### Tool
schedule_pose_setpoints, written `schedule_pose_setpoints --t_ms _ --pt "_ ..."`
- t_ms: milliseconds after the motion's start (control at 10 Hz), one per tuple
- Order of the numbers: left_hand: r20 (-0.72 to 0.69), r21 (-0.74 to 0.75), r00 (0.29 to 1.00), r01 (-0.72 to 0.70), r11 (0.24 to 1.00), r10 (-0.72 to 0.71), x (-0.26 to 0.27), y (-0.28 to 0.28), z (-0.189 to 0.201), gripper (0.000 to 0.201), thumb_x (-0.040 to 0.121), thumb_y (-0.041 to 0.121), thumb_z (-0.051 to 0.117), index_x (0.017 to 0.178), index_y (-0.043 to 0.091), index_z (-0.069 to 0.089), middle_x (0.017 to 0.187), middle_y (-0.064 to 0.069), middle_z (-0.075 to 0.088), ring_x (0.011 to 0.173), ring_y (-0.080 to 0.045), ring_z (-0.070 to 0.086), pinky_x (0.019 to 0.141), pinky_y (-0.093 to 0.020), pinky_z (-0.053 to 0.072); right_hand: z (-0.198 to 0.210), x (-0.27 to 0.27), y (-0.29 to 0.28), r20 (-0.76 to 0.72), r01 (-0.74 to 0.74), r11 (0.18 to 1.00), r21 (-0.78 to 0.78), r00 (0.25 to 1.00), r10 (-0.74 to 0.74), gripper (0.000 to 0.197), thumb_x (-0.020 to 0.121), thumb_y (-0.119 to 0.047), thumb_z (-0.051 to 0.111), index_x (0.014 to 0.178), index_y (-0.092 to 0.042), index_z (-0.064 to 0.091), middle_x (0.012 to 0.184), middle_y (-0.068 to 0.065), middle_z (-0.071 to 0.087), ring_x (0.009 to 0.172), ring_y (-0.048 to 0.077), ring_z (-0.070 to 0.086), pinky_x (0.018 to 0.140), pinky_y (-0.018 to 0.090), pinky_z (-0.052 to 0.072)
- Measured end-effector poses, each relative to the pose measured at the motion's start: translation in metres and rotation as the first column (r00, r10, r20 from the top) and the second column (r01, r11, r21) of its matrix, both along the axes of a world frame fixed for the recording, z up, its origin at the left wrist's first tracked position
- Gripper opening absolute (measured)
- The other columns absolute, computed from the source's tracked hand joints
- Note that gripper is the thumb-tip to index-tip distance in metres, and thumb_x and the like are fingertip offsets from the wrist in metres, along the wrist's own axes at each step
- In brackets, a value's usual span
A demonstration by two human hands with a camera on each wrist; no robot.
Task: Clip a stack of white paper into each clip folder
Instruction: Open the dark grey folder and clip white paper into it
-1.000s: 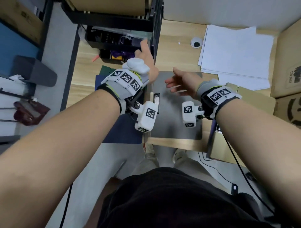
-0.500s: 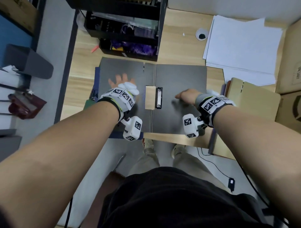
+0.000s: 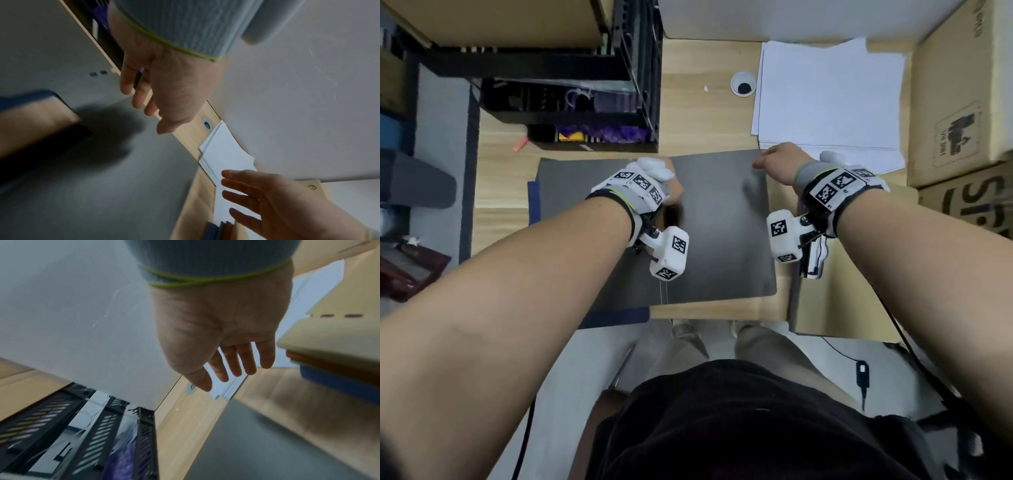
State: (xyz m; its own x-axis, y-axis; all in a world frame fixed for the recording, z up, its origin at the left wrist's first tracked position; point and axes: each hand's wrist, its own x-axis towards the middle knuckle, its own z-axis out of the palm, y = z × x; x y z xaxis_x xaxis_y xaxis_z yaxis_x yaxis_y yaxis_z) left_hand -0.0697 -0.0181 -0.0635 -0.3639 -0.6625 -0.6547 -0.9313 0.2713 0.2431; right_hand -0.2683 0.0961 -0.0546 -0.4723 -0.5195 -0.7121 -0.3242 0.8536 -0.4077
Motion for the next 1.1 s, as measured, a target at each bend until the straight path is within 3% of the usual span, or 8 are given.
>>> schedule_pose_setpoints --t_ms 200,300,400,600,700,800,1000,1100 --pt "-0.07 0.074 0.996 0.064 0.995 -0.059 -0.095 0.016 -0.004 0.036 0.087 0.025 0.065 0.064 0.023 0.037 0.119 -0.012 0.066 0.107 -0.029 0.062 0.094 -0.035 0.048 -0.01 -0.068 0.008 -0.097 0.033 0.997 0.074 0.995 -0.026 0.039 0.094 -0.011 0.049 0.13 0.0 0.059 0.131 0.016 0.061 0.12 0.034 0.058 0.1 0.037 0.046" --pt "-0.108 0.127 0.994 -0.019 0.992 0.033 -0.122 0.019 -0.017 0.015 0.083 0.029 0.071 0.084 0.025 0.056 0.124 -0.009 0.064 0.114 -0.026 0.061 0.096 -0.033 0.049 -0.018 -0.08 0.007 -0.114 -0.019 0.993 0.116 0.993 0.033 0.042 0.097 -0.007 0.042 0.137 -0.002 0.052 0.14 0.015 0.054 0.128 0.034 0.051 0.105 0.037 0.04" --pt "-0.112 0.173 0.984 -0.121 0.977 0.142 -0.152 0.023 -0.039 0.057 0.079 0.031 0.074 0.131 0.015 0.055 0.128 -0.007 0.061 0.116 -0.024 0.059 0.1 -0.033 0.048 -0.03 -0.096 0.003 -0.098 -0.084 0.985 0.15 0.99 0.1 0.044 0.096 -0.006 0.037 0.138 -0.007 0.051 0.141 0.013 0.051 0.128 0.033 0.05 0.106 0.038 0.041" --pt "-0.133 0.294 0.931 -0.29 0.911 0.339 -0.183 0.01 -0.104 0.075 0.051 0.036 0.076 0.121 0.013 0.06 0.109 -0.007 0.069 0.098 -0.025 0.07 0.087 -0.042 0.058 -0.046 -0.109 -0.003 -0.172 -0.201 0.959 0.198 0.957 0.235 0.037 0.08 -0.007 0.038 0.104 -0.014 0.065 0.11 0.01 0.067 0.096 0.032 0.062 0.093 0.043 0.052" --pt "-0.117 0.366 0.9 -0.354 0.861 0.42 -0.19 0.012 -0.092 0.065 0.056 0.03 0.077 0.115 0.007 0.064 0.098 -0.005 0.073 0.09 -0.021 0.073 0.081 -0.038 0.061 -0.045 -0.112 -0.005 -0.161 -0.203 0.956 0.211 0.958 0.238 0.038 0.084 -0.006 0.04 0.108 -0.013 0.068 0.106 0.009 0.07 0.096 0.03 0.065 0.093 0.041 0.053" --pt "-0.131 0.38 0.843 -0.443 0.812 0.522 -0.199 0.018 -0.06 0.038 0.079 0.034 0.075 0.102 0.006 0.066 0.068 0.0 0.067 0.059 -0.015 0.066 0.055 -0.024 0.056 -0.038 -0.117 -0.006 -0.133 -0.222 0.95 0.222 0.958 0.255 0.039 0.084 -0.002 0.039 0.108 -0.008 0.068 0.108 0.011 0.07 0.093 0.029 0.065 0.09 0.036 0.053" --pt "-0.218 0.443 0.754 -0.488 0.752 0.619 -0.227 0.021 -0.051 0.07 0.076 0.056 0.066 0.124 0.006 0.061 0.113 -0.005 0.068 0.095 -0.022 0.067 0.089 -0.036 0.055 -0.035 -0.117 -0.004 -0.138 -0.266 0.937 0.224 0.944 0.301 0.036 0.09 -0.003 0.039 0.113 -0.006 0.066 0.115 0.012 0.068 0.083 0.028 0.054 0.08 0.033 0.048" --pt "-0.221 0.405 0.791 -0.457 0.792 0.57 -0.235 0.018 -0.058 0.059 0.096 0.048 0.052 0.136 0.005 0.048 0.115 -0.001 0.055 0.094 -0.019 0.054 0.072 -0.028 0.043 -0.032 -0.12 -0.003 -0.125 -0.25 0.945 0.211 0.952 0.28 0.039 0.094 -0.003 0.038 0.122 -0.006 0.064 0.123 0.011 0.066 0.1 0.029 0.063 0.096 0.034 0.051"
